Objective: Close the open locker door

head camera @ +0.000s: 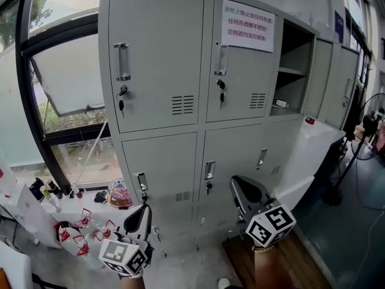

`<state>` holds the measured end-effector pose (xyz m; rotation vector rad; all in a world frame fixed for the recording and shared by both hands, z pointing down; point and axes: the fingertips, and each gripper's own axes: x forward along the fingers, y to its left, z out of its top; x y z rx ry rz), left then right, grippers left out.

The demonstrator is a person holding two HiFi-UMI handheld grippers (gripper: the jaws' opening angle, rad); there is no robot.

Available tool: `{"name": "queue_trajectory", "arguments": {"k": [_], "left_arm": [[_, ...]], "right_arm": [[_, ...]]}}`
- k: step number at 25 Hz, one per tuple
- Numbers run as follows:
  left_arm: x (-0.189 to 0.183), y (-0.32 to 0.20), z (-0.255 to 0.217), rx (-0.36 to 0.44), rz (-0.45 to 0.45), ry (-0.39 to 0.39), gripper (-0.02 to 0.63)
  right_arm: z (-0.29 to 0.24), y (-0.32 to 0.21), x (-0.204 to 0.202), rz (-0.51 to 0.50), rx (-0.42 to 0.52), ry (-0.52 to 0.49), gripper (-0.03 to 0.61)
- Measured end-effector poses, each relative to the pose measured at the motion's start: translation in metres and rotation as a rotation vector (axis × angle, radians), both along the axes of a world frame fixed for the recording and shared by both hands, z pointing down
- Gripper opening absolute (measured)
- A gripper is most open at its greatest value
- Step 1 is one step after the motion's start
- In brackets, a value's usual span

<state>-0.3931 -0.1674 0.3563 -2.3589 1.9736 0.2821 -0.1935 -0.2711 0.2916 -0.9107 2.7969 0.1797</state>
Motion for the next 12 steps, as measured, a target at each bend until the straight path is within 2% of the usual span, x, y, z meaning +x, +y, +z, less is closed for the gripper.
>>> {"name": "queue_trajectory", "arguments": {"k": [7,12], "left_arm": [[0.043,-0.032,-0.018,0.033,0.078,0.0,0.021],[0.09,-0.064,-0.028,0.045,0.112,-0.008,0.021]], "right_arm": [[-0.011,-0.023,0.077,0.124,0.012,-0.044,0.006],[-0.016,-0.048,0.143,0.193,0.017,-0.079,0.006]]}}
